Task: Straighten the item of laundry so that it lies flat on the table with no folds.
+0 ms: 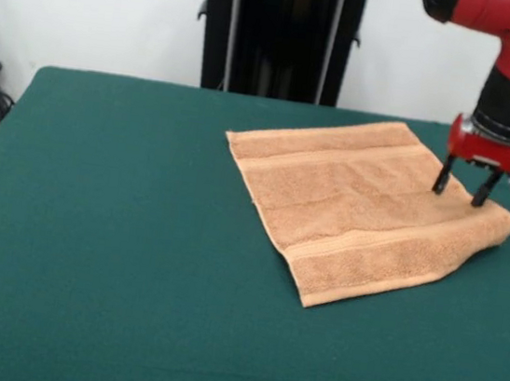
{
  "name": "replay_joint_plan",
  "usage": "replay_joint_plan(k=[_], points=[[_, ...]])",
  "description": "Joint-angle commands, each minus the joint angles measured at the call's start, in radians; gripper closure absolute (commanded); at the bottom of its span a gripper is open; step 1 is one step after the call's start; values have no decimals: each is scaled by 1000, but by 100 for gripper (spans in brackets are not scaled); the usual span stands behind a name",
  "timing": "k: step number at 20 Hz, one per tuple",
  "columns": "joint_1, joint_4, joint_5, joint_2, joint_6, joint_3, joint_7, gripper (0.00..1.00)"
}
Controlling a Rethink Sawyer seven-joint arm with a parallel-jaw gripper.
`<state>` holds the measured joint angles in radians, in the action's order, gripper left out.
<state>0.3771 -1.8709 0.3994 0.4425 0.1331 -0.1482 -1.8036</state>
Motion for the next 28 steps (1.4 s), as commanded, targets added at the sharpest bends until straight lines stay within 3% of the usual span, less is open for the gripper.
replay_joint_plan(k=[1,10,17,23,28], points=[[9,37,68,-39,13,53,-254,0],[9,28,70,-39,-7,59,-256,0],[89,37,87,-46,-19,-14,-276,0],[125,-21,90,-37,-73,-49,-287,0],[148,53,121,-82,-15,-79,-278,0]])
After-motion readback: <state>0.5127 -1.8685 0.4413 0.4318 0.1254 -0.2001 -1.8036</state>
